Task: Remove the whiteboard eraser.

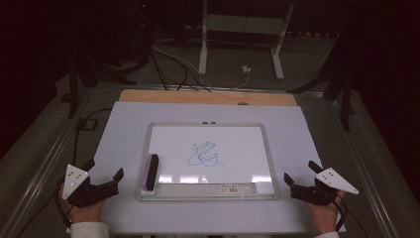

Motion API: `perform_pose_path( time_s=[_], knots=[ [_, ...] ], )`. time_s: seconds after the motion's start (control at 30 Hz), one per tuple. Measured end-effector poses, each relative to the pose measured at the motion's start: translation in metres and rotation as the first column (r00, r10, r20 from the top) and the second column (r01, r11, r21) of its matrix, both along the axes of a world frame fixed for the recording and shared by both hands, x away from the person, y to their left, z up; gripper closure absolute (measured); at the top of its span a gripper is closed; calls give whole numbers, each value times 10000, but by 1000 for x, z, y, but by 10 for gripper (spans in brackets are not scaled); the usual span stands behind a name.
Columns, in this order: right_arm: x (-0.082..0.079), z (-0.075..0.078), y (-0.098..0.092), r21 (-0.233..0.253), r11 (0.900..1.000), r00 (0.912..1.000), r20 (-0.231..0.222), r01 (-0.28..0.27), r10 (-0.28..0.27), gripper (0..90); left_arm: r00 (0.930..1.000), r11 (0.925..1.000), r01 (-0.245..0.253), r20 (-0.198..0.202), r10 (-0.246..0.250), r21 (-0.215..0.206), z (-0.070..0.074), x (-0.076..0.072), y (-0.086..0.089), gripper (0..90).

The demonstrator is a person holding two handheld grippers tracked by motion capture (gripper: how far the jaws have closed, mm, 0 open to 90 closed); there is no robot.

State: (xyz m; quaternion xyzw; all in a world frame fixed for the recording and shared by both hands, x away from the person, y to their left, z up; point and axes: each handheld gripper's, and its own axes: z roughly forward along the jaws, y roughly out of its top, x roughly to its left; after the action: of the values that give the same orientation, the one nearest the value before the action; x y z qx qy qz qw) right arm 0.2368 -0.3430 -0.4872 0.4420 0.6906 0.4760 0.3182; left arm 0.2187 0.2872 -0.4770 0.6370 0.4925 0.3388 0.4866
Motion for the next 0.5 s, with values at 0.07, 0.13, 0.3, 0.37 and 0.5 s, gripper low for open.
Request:
perform_pose_path(
  time_s=[0.07, 0.13, 0.3, 0.37, 0.5],
  knots=[
    [0, 0, 0, -7, 10000, 10000, 18, 0, 0, 3, 10000, 10000, -32, 14, 32, 29, 0, -1, 0, 7],
    [-1, 1, 0, -41, 10000, 9999, 105, 33, -33, 3, 9996, 9996, -250, 100, 248, 126, 0, -3, 2, 7],
    [-5, 3, 1, -84, 9998, 9995, 242, 188, -186, 14, 9995, 9997, -263, 163, 263, 25, 0, -4, 3, 7],
    [-5, 3, 1, -130, 9998, 9995, 254, 173, -169, 14, 9998, 9998, -165, 134, 167, -106, 1, -5, 3, 7],
    [-5, 2, 0, -2, 9999, 9997, 162, 168, -168, 13, 10000, 9999, -66, 44, 67, -153, 3, -4, 3, 7]
  ],
)
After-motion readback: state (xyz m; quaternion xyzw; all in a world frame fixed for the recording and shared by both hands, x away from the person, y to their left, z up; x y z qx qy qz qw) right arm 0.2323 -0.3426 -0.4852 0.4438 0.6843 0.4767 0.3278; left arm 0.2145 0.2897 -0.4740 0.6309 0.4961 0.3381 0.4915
